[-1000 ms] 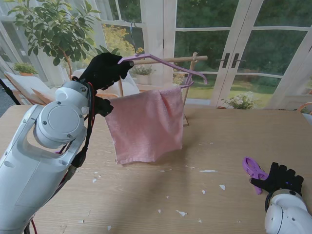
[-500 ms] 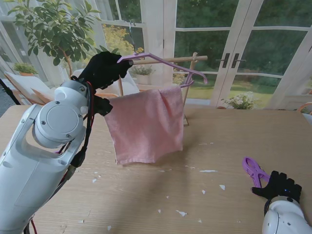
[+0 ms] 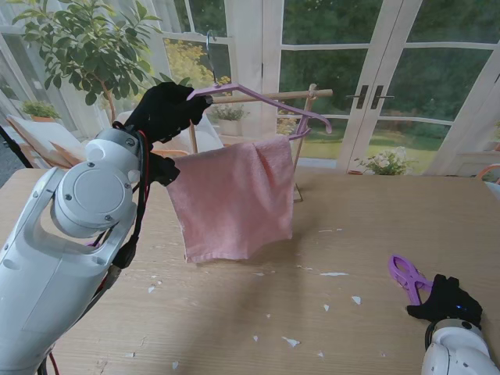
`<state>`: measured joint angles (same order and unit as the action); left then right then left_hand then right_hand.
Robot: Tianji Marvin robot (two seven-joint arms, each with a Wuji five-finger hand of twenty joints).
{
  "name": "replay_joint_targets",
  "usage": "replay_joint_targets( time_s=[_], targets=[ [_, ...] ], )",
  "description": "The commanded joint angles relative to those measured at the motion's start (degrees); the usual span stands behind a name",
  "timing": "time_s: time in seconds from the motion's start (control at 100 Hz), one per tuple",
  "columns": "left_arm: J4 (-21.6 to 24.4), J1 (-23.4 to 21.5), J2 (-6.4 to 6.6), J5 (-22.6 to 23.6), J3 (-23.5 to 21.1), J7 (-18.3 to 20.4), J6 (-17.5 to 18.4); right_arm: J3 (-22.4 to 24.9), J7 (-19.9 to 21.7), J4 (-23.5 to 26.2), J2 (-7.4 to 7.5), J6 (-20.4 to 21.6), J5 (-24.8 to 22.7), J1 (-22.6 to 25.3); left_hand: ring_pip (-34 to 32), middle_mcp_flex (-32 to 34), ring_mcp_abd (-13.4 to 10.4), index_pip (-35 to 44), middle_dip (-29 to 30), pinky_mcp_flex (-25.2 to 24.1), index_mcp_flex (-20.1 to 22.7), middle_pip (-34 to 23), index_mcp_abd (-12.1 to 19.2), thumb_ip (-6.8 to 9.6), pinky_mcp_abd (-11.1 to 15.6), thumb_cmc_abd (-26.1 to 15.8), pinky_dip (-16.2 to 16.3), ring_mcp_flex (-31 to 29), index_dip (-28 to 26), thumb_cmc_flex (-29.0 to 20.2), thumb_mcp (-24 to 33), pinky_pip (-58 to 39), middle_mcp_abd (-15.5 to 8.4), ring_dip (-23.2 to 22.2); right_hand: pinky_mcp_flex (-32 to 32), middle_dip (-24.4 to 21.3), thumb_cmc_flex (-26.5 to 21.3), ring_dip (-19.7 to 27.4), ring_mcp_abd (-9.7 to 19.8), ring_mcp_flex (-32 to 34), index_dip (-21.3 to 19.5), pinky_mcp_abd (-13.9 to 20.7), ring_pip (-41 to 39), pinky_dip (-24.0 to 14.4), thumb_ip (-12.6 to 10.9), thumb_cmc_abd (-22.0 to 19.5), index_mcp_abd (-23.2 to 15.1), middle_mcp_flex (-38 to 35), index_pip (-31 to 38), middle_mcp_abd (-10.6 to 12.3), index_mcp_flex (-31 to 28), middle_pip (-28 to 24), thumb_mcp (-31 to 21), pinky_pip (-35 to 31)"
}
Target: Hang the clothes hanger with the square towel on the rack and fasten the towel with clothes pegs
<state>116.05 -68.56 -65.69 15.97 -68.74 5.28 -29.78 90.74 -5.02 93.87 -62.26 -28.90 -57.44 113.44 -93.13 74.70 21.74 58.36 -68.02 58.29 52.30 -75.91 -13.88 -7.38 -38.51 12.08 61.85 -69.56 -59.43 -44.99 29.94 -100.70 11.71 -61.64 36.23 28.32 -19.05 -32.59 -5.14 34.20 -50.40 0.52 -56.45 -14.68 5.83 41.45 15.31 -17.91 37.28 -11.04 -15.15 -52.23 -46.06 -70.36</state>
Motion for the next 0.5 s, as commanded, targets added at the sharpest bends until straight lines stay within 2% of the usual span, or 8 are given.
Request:
replay_joint_targets(
  time_s=[0.0, 0.09, 0.26, 0.29, 0.34, 0.4, 0.49],
  targets=[
    [0.69, 0.14, -0.17, -0.03, -0.09, 0.61, 0.02, -0.05, 1.34, -1.11, -0.59, 0.48, 0.37, 0.54, -4.09, 2.44, -0.57, 0.04, -0.22, 2.20, 1.88, -1.05, -2.17, 1.77, -1.48, -1.05, 0.42, -2.65, -0.08, 1.11, 1.00, -11.99, -0.53, 0.36, 3.53, 3.93, -8.04, -1.65, -1.14, 3.92, -2.44, 5.00, -3.47, -22.42, -1.01, 0.69, -4.55, -6.59, 8.25, 2.85, -3.24, -8.13, -14.20, -2.68],
    [0.74, 0.10, -0.17, 0.02, -0.10, 0.60, 0.00, 0.11, 0.81, -1.27, -0.67, 0.99, 0.61, 0.41, -4.09, 2.44, -0.57, 0.03, -0.22, 2.21, 1.92, -1.05, -2.22, 1.75, -1.48, -0.97, 0.41, -2.65, -0.06, 1.21, 1.04, -11.97, -0.53, 0.37, 7.09, 4.55, -10.01, -2.28, -0.52, 7.56, -2.37, 6.05, -5.03, -22.66, -1.16, 1.09, -5.66, -9.73, 10.87, 3.57, -5.26, -8.61, -16.93, -4.17],
    [0.75, 0.07, -0.17, 0.03, -0.08, 0.61, -0.04, 0.65, -1.01, -1.18, -0.94, 2.11, 0.98, 0.39, -4.10, 2.44, -0.58, -0.07, -0.21, 2.20, 2.04, -1.06, -2.28, 1.75, -1.48, -0.90, 0.41, -2.65, 0.02, 1.25, 1.22, -11.96, -0.53, 0.40, 11.45, 4.38, -13.76, -1.90, -0.25, 12.94, -0.42, 5.67, -4.69, -22.69, -2.05, -0.08, -7.41, -15.50, 12.77, 4.05, -10.07, -7.67, -21.09, -5.05],
    [0.77, 0.06, -0.17, 0.02, -0.07, 0.60, -0.06, 0.84, -1.27, -1.03, -0.97, 2.33, 0.89, 0.48, -4.11, 2.44, -0.58, -0.08, -0.21, 2.20, 2.04, -1.06, -2.28, 1.75, -1.48, -0.88, 0.41, -2.65, 0.03, 1.25, 1.24, -11.96, -0.53, 0.40, 12.35, 3.67, -15.13, -1.70, -0.18, 14.23, 0.36, 5.43, -4.43, -22.73, -0.62, 0.08, -8.05, -17.13, 13.18, 4.25, -11.29, -7.17, -20.94, -5.24],
    [0.80, 0.06, -0.17, 0.06, -0.04, 0.61, -0.05, 1.17, -1.79, -0.71, -1.08, 2.59, 0.91, 0.63, -4.11, 2.47, -0.58, -0.10, -0.19, 2.20, 2.01, -1.03, -2.26, 1.75, -1.48, -0.89, 0.41, -2.65, 0.03, 1.29, 1.26, -11.96, -0.47, 0.41, 13.71, 2.05, -18.06, -1.57, -0.14, 16.34, 4.74, 5.09, -4.41, -22.99, 2.40, 0.98, -9.47, -19.87, 16.12, 4.30, -12.38, -6.99, -20.53, -5.91],
    [0.80, 0.06, -0.16, 0.08, -0.04, 0.62, -0.02, 1.65, -2.56, -0.24, -1.24, 3.03, 1.10, 0.86, -4.11, 2.48, -0.58, -0.10, -0.17, 2.20, 2.00, -1.00, -2.23, 1.75, -1.48, -0.89, 0.42, -2.65, 0.03, 1.23, 1.31, -11.96, -0.41, 0.41, 14.99, 1.59, -20.73, -1.07, -0.19, 18.31, 6.51, 4.77, -4.43, -23.27, 3.75, 1.51, -10.78, -22.36, 18.27, 4.71, -13.42, -6.65, -19.83, -6.68],
    [0.78, 0.10, -0.17, 0.05, -0.03, 0.61, -0.05, 2.61, -3.38, 0.87, -1.48, 4.11, 1.65, 1.46, -4.11, 2.49, -0.58, -0.08, -0.17, 2.20, 2.01, -0.98, -2.23, 1.74, -1.48, -0.88, 0.42, -2.65, 0.02, 1.26, 1.34, -11.96, -0.40, 0.42, 16.43, 1.96, -24.41, 0.28, -0.52, 20.25, 8.84, 4.76, -5.56, -23.69, 4.43, 0.86, -12.36, -25.09, 21.98, 5.02, -14.13, -6.52, -18.66, -7.82]
  ],
)
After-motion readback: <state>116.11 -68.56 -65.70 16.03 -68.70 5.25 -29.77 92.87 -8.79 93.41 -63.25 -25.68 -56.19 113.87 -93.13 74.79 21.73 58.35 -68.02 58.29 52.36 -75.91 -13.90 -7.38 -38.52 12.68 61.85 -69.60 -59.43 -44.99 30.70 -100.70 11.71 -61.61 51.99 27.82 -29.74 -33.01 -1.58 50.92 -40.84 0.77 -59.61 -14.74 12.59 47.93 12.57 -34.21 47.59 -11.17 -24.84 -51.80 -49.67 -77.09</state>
